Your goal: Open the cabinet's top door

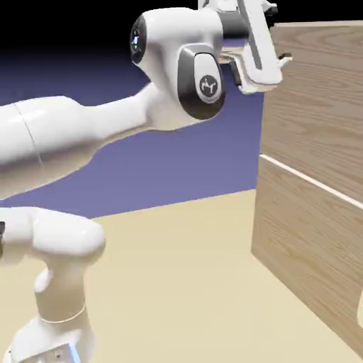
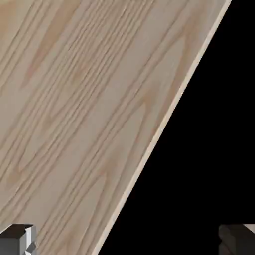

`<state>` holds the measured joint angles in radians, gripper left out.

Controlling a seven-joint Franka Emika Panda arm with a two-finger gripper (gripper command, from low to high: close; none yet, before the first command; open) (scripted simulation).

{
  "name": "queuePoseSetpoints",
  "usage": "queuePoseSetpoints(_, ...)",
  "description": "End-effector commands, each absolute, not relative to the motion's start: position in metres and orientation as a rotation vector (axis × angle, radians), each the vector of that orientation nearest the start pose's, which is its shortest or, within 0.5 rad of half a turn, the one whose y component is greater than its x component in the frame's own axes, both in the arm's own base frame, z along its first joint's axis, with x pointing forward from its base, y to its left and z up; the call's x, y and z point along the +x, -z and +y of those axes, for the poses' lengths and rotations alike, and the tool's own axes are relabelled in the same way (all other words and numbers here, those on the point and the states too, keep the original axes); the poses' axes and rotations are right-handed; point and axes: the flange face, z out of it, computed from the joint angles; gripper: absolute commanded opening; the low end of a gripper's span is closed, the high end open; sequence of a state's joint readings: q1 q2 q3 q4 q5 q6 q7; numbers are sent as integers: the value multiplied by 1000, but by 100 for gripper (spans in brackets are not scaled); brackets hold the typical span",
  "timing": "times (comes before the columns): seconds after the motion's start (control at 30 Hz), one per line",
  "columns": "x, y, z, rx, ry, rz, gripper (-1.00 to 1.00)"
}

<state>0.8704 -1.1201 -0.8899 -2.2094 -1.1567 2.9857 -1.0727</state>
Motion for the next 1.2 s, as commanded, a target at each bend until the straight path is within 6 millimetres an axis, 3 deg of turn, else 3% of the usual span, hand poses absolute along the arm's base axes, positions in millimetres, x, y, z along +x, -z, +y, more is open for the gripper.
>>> queuePoseSetpoints(0.0, 351, -734, -199, 1183, -1399, 1212, 0)
queuePoseSetpoints(0.23, 384, -699, -257, 954, -1145, 1294, 0)
queuePoseSetpoints(0.47, 434, -638, -300, 749, -863, 1398, 0)
queuePoseSetpoints(0.63, 476, -579, -317, 596, -653, 1491, 0)
queuePoseSetpoints(0.7, 478, -576, -318, 588, -642, 1496, 0)
queuePoseSetpoints(0.83, 526, -576, -316, 588, -642, 1496, 0)
queuePoseSetpoints(0.87, 528, -576, -316, 588, -642, 1496, 0)
queuePoseSetpoints(0.9, 528, -576, -316, 588, -642, 1496, -100)
queuePoseSetpoints(1.0, 517, -576, -313, 604, -625, 1488, -100)
queuePoseSetpoints(1.17, 480, -576, -301, 656, -567, 1458, -100)
